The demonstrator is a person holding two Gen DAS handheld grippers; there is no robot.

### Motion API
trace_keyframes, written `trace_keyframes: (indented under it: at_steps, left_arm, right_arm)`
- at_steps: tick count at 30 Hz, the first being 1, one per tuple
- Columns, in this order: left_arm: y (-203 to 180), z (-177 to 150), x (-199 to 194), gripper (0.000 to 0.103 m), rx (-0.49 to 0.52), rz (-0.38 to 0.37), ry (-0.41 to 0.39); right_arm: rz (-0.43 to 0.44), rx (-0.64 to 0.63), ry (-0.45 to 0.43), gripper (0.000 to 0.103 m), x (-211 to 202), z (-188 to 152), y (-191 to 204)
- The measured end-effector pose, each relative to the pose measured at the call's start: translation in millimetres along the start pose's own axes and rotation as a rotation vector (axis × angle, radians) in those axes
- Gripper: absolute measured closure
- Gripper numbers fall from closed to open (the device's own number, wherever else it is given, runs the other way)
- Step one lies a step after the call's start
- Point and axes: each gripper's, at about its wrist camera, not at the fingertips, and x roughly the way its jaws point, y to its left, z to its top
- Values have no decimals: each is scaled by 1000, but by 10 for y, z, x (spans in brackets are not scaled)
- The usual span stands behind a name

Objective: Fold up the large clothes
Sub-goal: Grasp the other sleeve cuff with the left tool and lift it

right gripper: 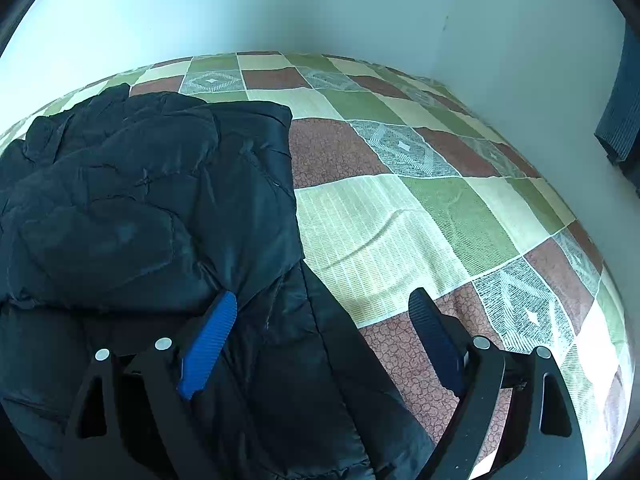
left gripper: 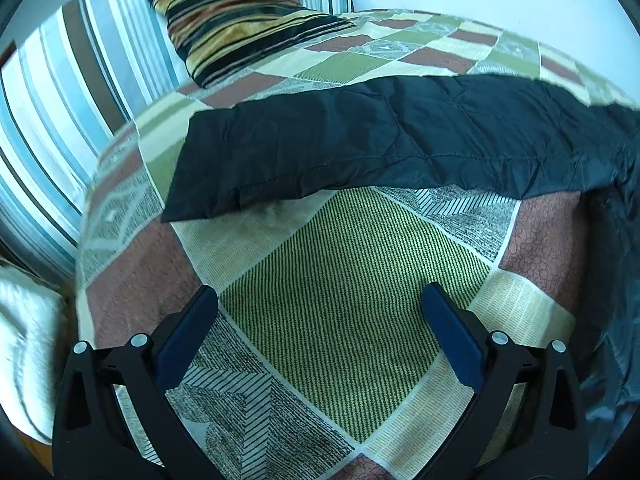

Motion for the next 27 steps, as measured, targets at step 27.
trace_keyframes:
  at_steps: [27]
  left_arm:
    - [1486,604,676,26,-458,-628,32]
  right_arm:
    - [-12,-1,1,15,11,2,14]
